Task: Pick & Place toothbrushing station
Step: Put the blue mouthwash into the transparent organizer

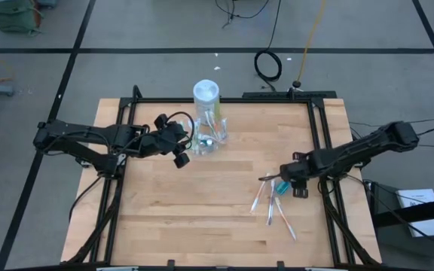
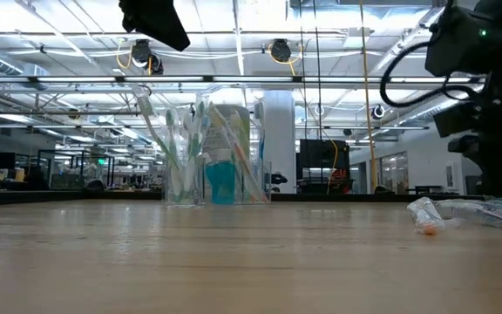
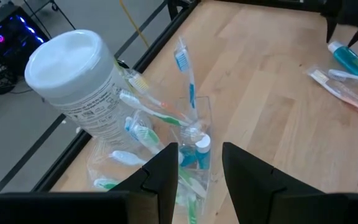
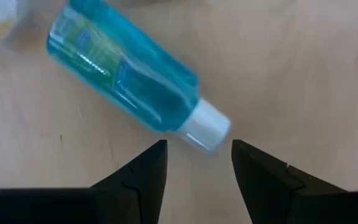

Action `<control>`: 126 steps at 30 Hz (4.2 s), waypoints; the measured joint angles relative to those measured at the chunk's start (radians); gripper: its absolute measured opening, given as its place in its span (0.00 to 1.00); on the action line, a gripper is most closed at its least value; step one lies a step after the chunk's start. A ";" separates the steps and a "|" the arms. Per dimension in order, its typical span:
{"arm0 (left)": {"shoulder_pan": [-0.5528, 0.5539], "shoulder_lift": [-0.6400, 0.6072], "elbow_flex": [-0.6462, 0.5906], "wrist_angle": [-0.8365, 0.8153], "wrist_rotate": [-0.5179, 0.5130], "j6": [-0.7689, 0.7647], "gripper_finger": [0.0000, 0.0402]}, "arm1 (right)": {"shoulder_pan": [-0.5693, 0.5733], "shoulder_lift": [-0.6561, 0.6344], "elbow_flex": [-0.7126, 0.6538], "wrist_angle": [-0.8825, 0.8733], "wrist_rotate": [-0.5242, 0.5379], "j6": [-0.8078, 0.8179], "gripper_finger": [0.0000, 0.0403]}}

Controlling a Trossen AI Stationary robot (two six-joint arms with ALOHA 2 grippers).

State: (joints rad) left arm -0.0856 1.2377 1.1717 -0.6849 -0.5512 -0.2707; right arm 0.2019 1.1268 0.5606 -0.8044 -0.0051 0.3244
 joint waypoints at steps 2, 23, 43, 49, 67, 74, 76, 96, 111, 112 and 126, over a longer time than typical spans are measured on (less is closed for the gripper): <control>0.000 0.000 0.000 0.005 0.000 0.000 0.33 | 0.020 0.041 0.000 0.023 0.001 0.001 0.42; 0.000 0.000 0.000 0.009 0.000 -0.002 0.33 | 0.121 0.095 0.022 0.318 0.139 0.205 0.42; 0.000 0.000 0.000 0.009 0.007 -0.054 0.33 | 0.086 0.126 0.023 0.549 0.028 1.123 0.42; 0.000 0.000 0.000 0.008 0.007 -0.048 0.33 | 0.085 0.215 0.022 0.625 0.000 1.186 0.42; 0.000 0.000 0.000 -0.016 0.007 0.035 0.33 | 0.073 0.332 0.025 0.726 0.035 1.192 0.27; 0.000 0.000 0.000 -0.022 0.007 0.042 0.33 | 0.072 0.334 0.024 0.733 0.065 1.131 0.22; 0.000 0.000 0.000 -0.021 0.007 0.041 0.33 | 0.072 0.334 0.024 0.735 0.073 1.109 0.22; 0.000 0.000 0.000 0.069 0.196 0.125 0.33 | 0.018 0.167 0.022 0.999 0.248 0.302 0.22; 0.001 0.122 0.000 0.302 0.447 0.252 0.35 | 0.015 0.164 0.022 1.493 0.297 -0.558 0.22; 0.007 0.139 0.000 0.308 0.449 0.236 0.37 | 0.015 0.164 0.022 1.506 0.297 -0.576 0.22; 0.065 0.360 0.001 0.649 0.480 0.032 0.61 | 0.013 0.164 0.022 1.444 0.486 -0.734 0.22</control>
State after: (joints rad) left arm -0.0204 1.5980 1.1725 -0.0358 -0.0716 -0.2390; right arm 0.2150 1.2907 0.5827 0.6396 0.4814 -0.4092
